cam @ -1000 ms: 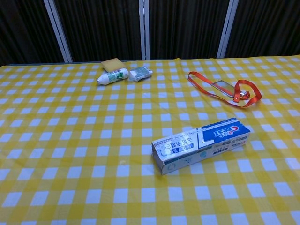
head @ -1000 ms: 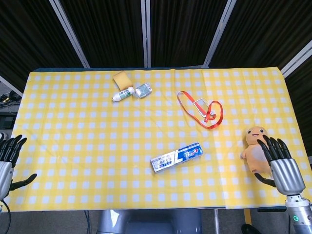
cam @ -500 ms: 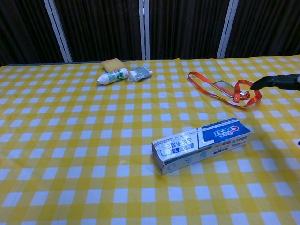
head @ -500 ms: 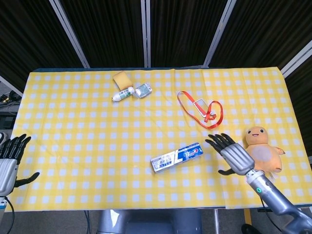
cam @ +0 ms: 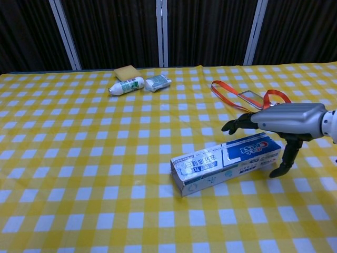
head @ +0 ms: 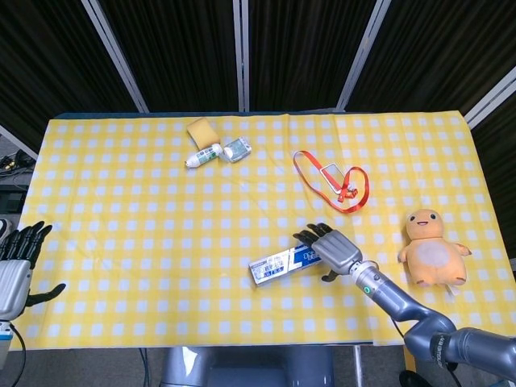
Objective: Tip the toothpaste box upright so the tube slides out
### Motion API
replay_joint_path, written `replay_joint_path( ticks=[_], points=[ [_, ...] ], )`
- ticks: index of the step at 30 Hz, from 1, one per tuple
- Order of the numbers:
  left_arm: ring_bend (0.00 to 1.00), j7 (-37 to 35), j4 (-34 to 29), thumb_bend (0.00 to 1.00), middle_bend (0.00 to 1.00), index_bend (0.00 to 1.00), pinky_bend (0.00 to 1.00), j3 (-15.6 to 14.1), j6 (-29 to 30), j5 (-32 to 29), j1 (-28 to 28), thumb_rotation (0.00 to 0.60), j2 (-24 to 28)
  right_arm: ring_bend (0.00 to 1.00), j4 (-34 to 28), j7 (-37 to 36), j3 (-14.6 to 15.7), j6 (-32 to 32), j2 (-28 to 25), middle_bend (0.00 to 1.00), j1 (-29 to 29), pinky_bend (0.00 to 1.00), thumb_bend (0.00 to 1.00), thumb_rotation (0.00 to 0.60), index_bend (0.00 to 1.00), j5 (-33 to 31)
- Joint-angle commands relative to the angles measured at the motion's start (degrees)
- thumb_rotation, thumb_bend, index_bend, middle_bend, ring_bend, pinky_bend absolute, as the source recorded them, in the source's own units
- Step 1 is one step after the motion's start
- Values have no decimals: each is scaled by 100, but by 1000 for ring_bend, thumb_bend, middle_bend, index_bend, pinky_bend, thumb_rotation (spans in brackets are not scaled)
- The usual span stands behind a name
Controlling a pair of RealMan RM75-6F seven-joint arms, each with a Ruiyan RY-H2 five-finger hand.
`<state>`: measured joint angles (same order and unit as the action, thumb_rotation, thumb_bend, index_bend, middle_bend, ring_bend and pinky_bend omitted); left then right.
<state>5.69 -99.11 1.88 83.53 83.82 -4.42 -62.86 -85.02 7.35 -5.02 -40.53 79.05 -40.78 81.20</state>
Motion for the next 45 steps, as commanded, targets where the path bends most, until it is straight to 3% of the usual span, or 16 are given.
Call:
replay_joint_path(
  ticks=[1,5,9,14,24,31,39,41,45],
  points=[
    [0,20,1,0,0,0,0,1,-11,-10,-6,600,-8,69,47,163,-23,30,172,186,-73,175,0,600,146,-118],
    [0,43,3,0,0,0,0,-6,-18,-15,-8,600,-21,192,91,284,-25,-48,310,294,-84,229,19,600,242,-207],
    [0,45,6,0,0,0,0,-11,-31,-21,-12,600,-32,325,166,268,-47,-277,462,421,-24,318,114,600,381,-237],
    [0,38,15,0,0,0,0,-7,-60,-52,-23,600,-37,358,247,189,-53,-500,590,450,12,387,190,600,422,-166],
    [0,-54,9,0,0,0,0,-9,-82,-57,-33,600,-3,359,-254,433,-117,-1052,161,450,-31,387,194,600,422,300],
    [0,-94,-22,0,0,0,0,-32,-27,9,-11,600,38,359,-579,1953,-384,-1766,-448,450,-146,389,192,600,421,941],
    [0,-194,-47,0,0,0,0,-60,37,104,15,600,88,361,-469,3985,-678,-2314,-890,435,-230,393,190,600,388,1489],
    [0,-225,-53,0,0,0,0,-61,51,117,21,600,104,361,-290,4804,-736,-2496,-1070,426,-314,392,191,600,386,1947],
    [0,-249,-49,0,0,0,0,-61,44,115,19,600,115,357,-388,5269,-781,-2563,-1221,405,-335,371,189,600,381,2147]
  ],
)
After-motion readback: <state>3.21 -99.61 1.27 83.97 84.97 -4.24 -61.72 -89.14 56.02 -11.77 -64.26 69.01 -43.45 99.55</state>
